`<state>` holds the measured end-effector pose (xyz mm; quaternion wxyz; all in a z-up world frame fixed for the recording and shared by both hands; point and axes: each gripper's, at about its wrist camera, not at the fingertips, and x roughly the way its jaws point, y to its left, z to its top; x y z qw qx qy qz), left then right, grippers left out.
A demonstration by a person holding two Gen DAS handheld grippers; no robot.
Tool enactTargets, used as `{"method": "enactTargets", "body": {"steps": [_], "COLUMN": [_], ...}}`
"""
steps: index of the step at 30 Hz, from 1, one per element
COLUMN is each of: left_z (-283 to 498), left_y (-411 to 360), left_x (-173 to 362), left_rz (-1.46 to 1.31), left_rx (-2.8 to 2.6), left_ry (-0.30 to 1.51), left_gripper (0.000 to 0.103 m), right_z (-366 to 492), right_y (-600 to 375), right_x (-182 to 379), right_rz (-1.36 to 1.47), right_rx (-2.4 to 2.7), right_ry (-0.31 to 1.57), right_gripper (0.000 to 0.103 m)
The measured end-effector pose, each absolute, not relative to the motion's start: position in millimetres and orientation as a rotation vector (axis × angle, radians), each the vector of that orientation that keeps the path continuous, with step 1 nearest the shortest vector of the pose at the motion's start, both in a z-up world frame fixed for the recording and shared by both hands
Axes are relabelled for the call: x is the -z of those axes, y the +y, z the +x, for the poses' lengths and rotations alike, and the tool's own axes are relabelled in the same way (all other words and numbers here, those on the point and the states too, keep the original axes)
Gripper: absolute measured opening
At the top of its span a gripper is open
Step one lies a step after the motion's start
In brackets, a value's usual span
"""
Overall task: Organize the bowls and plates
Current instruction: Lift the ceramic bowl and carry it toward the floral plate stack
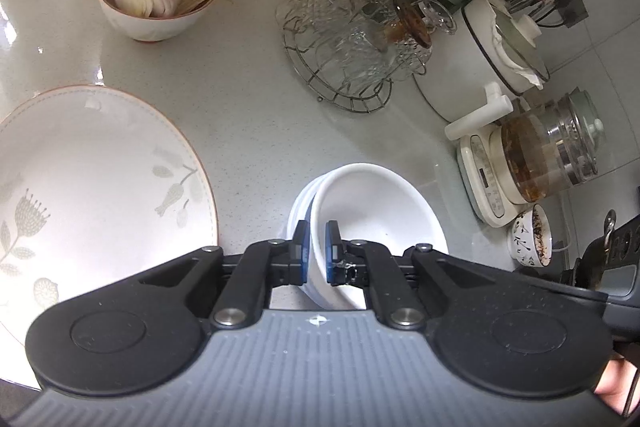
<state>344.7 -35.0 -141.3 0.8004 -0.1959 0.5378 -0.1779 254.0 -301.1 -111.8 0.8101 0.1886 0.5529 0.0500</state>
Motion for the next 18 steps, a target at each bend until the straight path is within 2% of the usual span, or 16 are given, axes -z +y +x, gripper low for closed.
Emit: {"method": "enactTargets", "body": {"steps": [3,6,7,8,10,18], "left_z": [344,343,342,341,339,338], "left_y": [-33,-29,-27,-26,-24,-29], "left_x": [143,143,142,141,140,141], "left_rz": [-0.42,-0.426,-0.431,-0.433,-0.435,-0.436], "left_rx": [0.37,0.35,0.349,0.346,0.339,0.354], "left_ry": [1.157,1.163,1.159,1.153,1.144,1.139], "left_gripper": [0.008,0.013,0.017,0.022,0.026,0.03], "right_z": [254,255,255,255,255,266], "right_y": [-303,-306,-307,-308,-310,-321], "right_x": [110,107,105,103,102,133], "right_rz": [0.415,0.426,0.423,0.425,0.423,0.481], "right_rx": [-0.101,-0.102,-0.094,-0.088,-0.083,-0.082], "right_ry": [1.178,1.161,1.154,1.141,1.121,1.181], "right_gripper": [0.017,0.023,0.032,0.044,0.054,0.054]}}
